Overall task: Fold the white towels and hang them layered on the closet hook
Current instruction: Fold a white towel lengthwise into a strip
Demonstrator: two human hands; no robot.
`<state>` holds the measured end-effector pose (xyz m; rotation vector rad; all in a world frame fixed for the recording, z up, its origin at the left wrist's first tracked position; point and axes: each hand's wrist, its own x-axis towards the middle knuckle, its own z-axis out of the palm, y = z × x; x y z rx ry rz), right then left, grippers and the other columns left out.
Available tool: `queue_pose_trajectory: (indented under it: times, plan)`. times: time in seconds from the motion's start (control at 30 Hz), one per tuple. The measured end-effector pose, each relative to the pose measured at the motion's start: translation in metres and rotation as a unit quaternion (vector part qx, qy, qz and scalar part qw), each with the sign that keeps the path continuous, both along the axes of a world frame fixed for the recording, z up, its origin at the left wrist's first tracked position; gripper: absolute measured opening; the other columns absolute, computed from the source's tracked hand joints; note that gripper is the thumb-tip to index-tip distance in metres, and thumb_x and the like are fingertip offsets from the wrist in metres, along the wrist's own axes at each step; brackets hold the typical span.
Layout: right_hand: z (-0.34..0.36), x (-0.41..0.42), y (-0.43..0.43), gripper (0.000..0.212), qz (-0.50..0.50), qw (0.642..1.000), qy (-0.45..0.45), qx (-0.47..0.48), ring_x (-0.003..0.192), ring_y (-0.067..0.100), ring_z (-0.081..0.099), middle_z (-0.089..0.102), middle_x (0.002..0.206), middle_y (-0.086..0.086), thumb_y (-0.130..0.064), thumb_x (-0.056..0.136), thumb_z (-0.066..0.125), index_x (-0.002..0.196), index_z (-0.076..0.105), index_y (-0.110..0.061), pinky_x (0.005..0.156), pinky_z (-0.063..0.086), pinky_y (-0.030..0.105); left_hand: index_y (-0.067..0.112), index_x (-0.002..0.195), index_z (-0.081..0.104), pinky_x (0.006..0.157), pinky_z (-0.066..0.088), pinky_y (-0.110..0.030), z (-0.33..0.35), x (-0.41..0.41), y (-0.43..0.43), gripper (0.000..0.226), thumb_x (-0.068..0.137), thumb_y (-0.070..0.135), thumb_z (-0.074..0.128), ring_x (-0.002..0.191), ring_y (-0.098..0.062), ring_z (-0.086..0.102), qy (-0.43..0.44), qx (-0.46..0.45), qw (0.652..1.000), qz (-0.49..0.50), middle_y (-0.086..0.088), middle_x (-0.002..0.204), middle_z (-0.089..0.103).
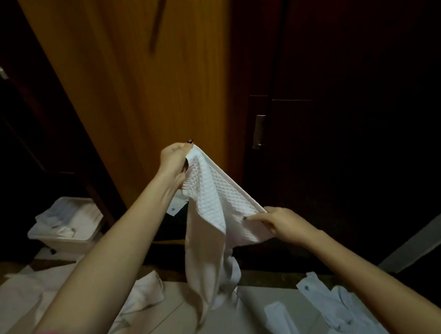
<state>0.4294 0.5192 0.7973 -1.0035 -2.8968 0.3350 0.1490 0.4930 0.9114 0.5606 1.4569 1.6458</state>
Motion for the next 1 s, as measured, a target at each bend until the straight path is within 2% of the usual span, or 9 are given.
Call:
queue_pose_trajectory:
  times: [0.1,0.2,0.27,0.4,0.5,0.63,0.8,0.9,1.0]
  plan:
    - [-0.007,-0.002,0.001,0.033,-0.080,0.984,0.115,-0.109,0.105,0.007,0.060,0.064,0.117,-0.003,-0.008,0.096,0.052,0.122,0.067,-0.023,0.089,0.048,0.017,0.008,0.074,0.056,0.050,0.044,-0.024,0.002,-0.004,0.004,0.022,0.096,0.007,0.058,0.051,-0.013,0.052,0.044,0.013,0.999,0.015,-0.005,0.065,0.053]
    - [0.012,-0.017,0.006,0.036,-0.185,0.927,0.280,-0.169,0.080,-0.008,0.062,0.069,0.103,-0.006,0.003,0.093,0.046,0.115,0.071,-0.013,0.069,0.046,0.009,0.013,0.073,0.053,0.045,0.035,-0.023,-0.001,-0.004,0.005,0.025,0.098,0.013,0.056,0.051,-0.012,0.043,0.106,-0.026,0.994,0.025,-0.003,0.067,0.048]
    - [0.036,-0.033,0.006,0.038,-0.188,0.900,0.339,-0.198,0.077,-0.006,0.063,0.068,0.095,-0.012,0.001,0.092,0.046,0.114,0.072,-0.016,0.067,0.049,0.020,0.013,0.079,0.057,0.038,0.037,-0.016,-0.006,0.004,0.005,0.018,0.098,0.011,0.055,0.047,-0.007,0.049,0.106,-0.052,0.993,0.020,-0.004,0.072,0.052]
    - [0.073,-0.070,-0.007,0.035,-0.115,0.932,0.297,-0.171,0.097,0.000,0.062,0.068,0.108,-0.011,-0.040,0.088,0.065,0.114,0.072,-0.017,0.087,0.052,0.027,-0.003,0.111,0.061,0.047,0.048,-0.015,-0.017,0.032,0.006,0.019,0.098,0.008,0.054,0.066,-0.011,0.065,0.043,-0.051,0.998,-0.003,-0.014,0.092,0.063]
    - [0.079,-0.091,-0.015,0.050,-0.115,0.958,0.253,-0.066,0.064,0.012,0.055,0.061,0.070,0.005,-0.057,0.080,0.066,0.072,0.065,-0.007,0.056,0.041,0.025,-0.007,0.105,0.063,0.056,0.054,-0.020,-0.014,0.048,0.006,0.015,0.095,0.002,0.057,0.079,-0.020,0.067,-0.015,-0.029,0.999,0.009,-0.017,0.095,0.066]
    - [0.081,-0.092,-0.014,0.041,-0.144,0.937,0.310,-0.070,0.051,0.010,0.049,0.054,0.053,0.001,-0.038,0.087,0.068,0.057,0.058,-0.011,0.048,0.032,0.021,-0.005,0.064,0.067,0.055,0.055,-0.018,-0.009,0.052,0.001,0.023,0.083,-0.018,0.059,0.058,-0.012,0.068,-0.074,0.000,0.993,-0.092,-0.011,0.061,0.066]
    - [0.079,-0.083,-0.019,0.029,-0.128,0.916,0.358,-0.128,0.062,0.009,0.046,0.056,0.066,0.009,-0.010,0.093,0.057,0.066,0.059,0.001,0.062,0.036,0.028,-0.006,0.074,0.067,0.060,0.055,-0.017,-0.006,0.045,-0.002,0.016,0.083,-0.017,0.059,0.068,-0.013,0.070,-0.107,0.010,0.982,-0.153,-0.011,0.068,0.068]
    - [0.088,-0.071,-0.018,0.034,-0.106,0.921,0.355,-0.121,0.062,0.003,0.042,0.047,0.066,-0.006,-0.007,0.094,0.054,0.062,0.048,-0.017,0.060,0.034,0.022,0.010,0.087,0.070,0.056,0.050,-0.021,-0.009,0.030,-0.002,0.019,0.088,-0.006,0.059,0.066,-0.011,0.065,0.127,-0.022,0.973,-0.190,-0.009,0.081,0.068]
    - [0.099,-0.058,-0.013,0.022,-0.070,0.948,0.296,-0.099,0.073,0.009,0.054,0.060,0.079,0.000,-0.009,0.097,0.051,0.077,0.060,-0.012,0.067,0.046,0.031,0.031,0.095,0.072,0.073,0.047,-0.018,-0.007,0.012,-0.001,0.023,0.093,0.010,0.061,0.092,-0.010,0.058,0.352,-0.017,0.888,-0.295,-0.002,0.107,0.059]
